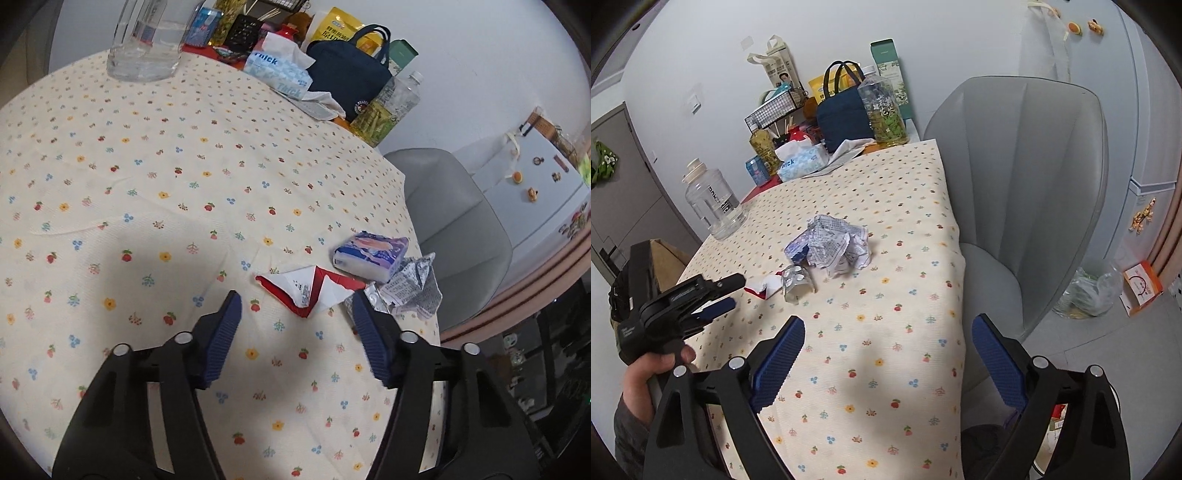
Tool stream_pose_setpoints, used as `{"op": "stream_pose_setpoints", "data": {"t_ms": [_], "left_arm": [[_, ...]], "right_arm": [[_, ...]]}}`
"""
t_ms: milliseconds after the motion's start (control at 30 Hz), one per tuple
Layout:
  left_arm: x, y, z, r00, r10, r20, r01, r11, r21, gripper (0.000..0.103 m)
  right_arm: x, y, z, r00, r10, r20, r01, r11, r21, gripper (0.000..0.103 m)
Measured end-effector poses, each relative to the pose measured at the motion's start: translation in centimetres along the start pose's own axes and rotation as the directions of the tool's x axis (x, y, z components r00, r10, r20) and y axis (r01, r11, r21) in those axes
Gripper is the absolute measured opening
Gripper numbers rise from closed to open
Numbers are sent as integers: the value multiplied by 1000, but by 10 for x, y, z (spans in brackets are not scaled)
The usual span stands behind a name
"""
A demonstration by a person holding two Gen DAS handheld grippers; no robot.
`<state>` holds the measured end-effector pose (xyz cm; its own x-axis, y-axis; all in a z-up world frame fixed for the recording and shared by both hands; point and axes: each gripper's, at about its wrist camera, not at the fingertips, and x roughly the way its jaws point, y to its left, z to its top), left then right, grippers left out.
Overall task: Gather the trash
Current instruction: 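Grasp the red-white paper wrapper with the left tool while the right tool grasps the silver blister pack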
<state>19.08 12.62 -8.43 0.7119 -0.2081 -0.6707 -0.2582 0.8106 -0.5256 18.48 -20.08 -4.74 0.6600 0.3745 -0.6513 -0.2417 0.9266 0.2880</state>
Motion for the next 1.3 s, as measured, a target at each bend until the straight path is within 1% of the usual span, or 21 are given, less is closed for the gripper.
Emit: {"op": "stream_pose_setpoints", "data": {"t_ms": [67, 167, 233, 300, 333, 367, 400, 500, 633, 800, 933, 1233, 1300], "left_arm": [[8, 3, 3, 1000, -9, -17, 8, 1000, -30, 46], [18, 4, 6, 999, -23, -31, 21, 998, -63, 41], [22, 5, 7, 999, -17, -29, 15, 997, -71, 35], [26, 6, 7, 999, -10, -33, 7, 997, -82, 20], [28, 8, 8, 999, -4, -33, 1, 996, -85, 16], [29, 10, 8, 999, 8, -32, -11, 996, -90, 9], [28, 11, 8, 1000, 14, -28, -17, 995, -95, 7], [23, 15, 10, 1000, 26, -8, -26, 995, -99, 3], [7, 16, 12, 999, 21, 24, -19, 996, -92, 2], [-25, 25, 15, 996, 32, 83, -24, 995, -100, 2], [-49, 37, 14, 991, 52, 120, -38, 993, -114, 2], [-83, 65, 4, 982, 97, 161, -70, 984, -163, 2], [-87, 68, 2, 981, 101, 166, -72, 983, -170, 2]], "right_arm": [[1, 1, 0, 1000, 5, -4, -5, 1000, -2, 87], [1, 2, -1, 1000, 11, -4, -11, 1000, 0, 86], [1, 4, -1, 1000, 16, -5, -16, 1000, -1, 85], [1, 7, 0, 1000, 21, -7, -21, 1000, -9, 85], [2, 9, 0, 1000, 23, -8, -23, 1000, -14, 85], [3, 12, 1, 1000, 26, -11, -27, 999, -23, 84], [4, 15, 1, 999, 29, -14, -29, 999, -30, 84], [9, 26, 2, 999, 39, -25, -40, 997, -61, 82], [18, 43, 5, 998, 56, -41, -60, 993, -98, 80], [33, 72, 6, 994, 93, -65, -102, 982, -162, 75], [54, 94, 8, 990, 102, -99, -122, 968, -221, 72], [104, 123, 16, 985, 58, -160, -105, 947, -305, 70], [115, 128, 18, 985, 33, -169, -89, 938, -335, 70]]}}
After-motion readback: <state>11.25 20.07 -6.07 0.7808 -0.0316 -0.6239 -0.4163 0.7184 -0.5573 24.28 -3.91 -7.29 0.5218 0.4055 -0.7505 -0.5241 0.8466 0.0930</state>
